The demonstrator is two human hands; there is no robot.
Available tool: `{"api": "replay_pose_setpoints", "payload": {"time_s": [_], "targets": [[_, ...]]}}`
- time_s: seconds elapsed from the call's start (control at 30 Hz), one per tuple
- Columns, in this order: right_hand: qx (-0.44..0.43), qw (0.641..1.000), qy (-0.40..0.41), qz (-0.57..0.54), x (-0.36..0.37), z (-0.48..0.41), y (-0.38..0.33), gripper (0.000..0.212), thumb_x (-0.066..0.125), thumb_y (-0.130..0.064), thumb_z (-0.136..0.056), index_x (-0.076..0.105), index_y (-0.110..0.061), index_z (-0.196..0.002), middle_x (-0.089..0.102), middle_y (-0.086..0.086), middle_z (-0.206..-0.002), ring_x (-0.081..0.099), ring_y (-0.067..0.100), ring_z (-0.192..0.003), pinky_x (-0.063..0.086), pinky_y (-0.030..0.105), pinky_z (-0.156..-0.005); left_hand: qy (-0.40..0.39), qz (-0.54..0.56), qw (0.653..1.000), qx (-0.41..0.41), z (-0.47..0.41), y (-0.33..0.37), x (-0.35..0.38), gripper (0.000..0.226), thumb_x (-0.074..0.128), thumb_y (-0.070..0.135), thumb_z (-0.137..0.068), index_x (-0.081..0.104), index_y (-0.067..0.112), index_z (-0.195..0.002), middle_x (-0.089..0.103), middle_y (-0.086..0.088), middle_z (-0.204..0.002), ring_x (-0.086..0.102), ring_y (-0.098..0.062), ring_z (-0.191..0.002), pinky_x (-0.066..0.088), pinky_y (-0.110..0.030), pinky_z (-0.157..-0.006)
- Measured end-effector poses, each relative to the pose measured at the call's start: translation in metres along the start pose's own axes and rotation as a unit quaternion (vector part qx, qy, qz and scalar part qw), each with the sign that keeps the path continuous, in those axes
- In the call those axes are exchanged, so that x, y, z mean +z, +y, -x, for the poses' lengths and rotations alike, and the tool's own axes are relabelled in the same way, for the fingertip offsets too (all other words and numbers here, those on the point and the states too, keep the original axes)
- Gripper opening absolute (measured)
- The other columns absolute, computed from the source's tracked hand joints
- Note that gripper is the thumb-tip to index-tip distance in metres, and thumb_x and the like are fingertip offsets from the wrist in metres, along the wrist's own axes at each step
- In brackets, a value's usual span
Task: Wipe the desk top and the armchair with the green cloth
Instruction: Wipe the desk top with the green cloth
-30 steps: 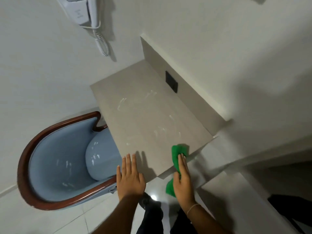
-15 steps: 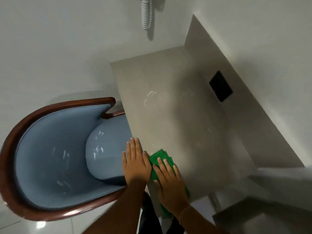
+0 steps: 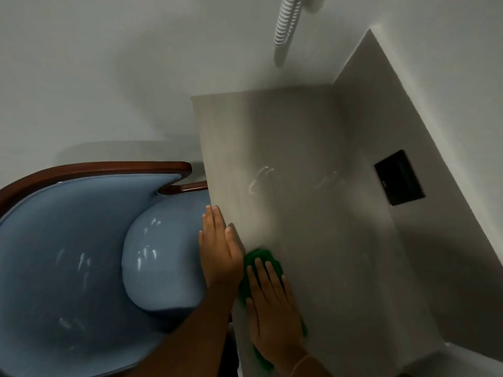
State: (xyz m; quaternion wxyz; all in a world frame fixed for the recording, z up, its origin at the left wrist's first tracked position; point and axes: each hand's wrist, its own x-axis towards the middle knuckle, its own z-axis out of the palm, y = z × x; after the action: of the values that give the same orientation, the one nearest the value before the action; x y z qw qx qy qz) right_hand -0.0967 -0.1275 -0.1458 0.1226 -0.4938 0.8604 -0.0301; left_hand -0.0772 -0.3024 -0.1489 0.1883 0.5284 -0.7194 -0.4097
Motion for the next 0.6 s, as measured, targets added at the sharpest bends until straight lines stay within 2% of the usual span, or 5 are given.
{"api": "replay_pose_setpoints", "payload": {"time_s": [0.17,0.3,0.37,0.5,0.6], "targets": [[-0.038,0.999,0.014,-0.027,-0.026,-0.098,0.008,0.06,0.018,-0.044,-0.11,0.011,-0.026,-0.168,0.006,-0.002,-0.177,0.002,0.019,-0.164,0.012,0.047,-0.131,0.006,-0.02,0.999,-0.025,-0.002,-0.005,0.002,0.069,0.022,0.043,-0.11,0.014,0.014,-0.172,0.019,-0.003,-0.181,0.009,-0.017,-0.168,0.015,-0.049,-0.137],[-0.064,0.997,0.037,-0.021,-0.061,-0.215,0.004,0.06,0.024,-0.041,-0.11,0.019,-0.023,-0.166,0.018,0.002,-0.175,0.014,0.022,-0.163,0.021,0.051,-0.13,0.005,-0.071,0.997,-0.032,-0.003,-0.004,0.005,0.07,0.021,0.05,-0.109,0.012,0.021,-0.172,0.014,0.002,-0.181,0.005,-0.014,-0.168,0.011,-0.046,-0.137],[-0.077,0.996,0.037,-0.02,-0.075,-0.275,-0.001,0.059,0.021,-0.042,-0.11,0.019,-0.023,-0.166,0.019,0.003,-0.175,0.015,0.023,-0.163,0.022,0.052,-0.13,0.01,-0.095,0.995,-0.034,-0.004,-0.004,0.005,0.072,0.021,0.051,-0.108,0.013,0.021,-0.172,0.016,0.003,-0.181,0.007,-0.015,-0.168,0.01,-0.045,-0.137],[-0.053,0.997,0.037,-0.043,-0.1,-0.388,-0.005,0.059,0.019,-0.041,-0.11,0.019,-0.023,-0.166,0.015,0.003,-0.176,0.011,0.024,-0.163,0.017,0.051,-0.132,0.018,-0.118,0.992,-0.038,-0.004,-0.004,0.008,0.072,0.021,0.053,-0.107,0.011,0.024,-0.173,0.014,0.006,-0.181,0.006,-0.013,-0.168,0.004,-0.041,-0.136],[-0.021,0.998,0.033,-0.041,-0.113,-0.441,-0.007,0.06,0.019,-0.04,-0.109,0.018,-0.022,-0.167,0.014,0.001,-0.176,0.011,0.023,-0.163,0.016,0.05,-0.132,0.026,-0.139,0.99,-0.03,-0.005,-0.004,0.01,0.07,0.02,0.051,-0.109,0.01,0.025,-0.173,0.011,0.009,-0.18,0.005,-0.013,-0.168,0.001,-0.039,-0.135]]}}
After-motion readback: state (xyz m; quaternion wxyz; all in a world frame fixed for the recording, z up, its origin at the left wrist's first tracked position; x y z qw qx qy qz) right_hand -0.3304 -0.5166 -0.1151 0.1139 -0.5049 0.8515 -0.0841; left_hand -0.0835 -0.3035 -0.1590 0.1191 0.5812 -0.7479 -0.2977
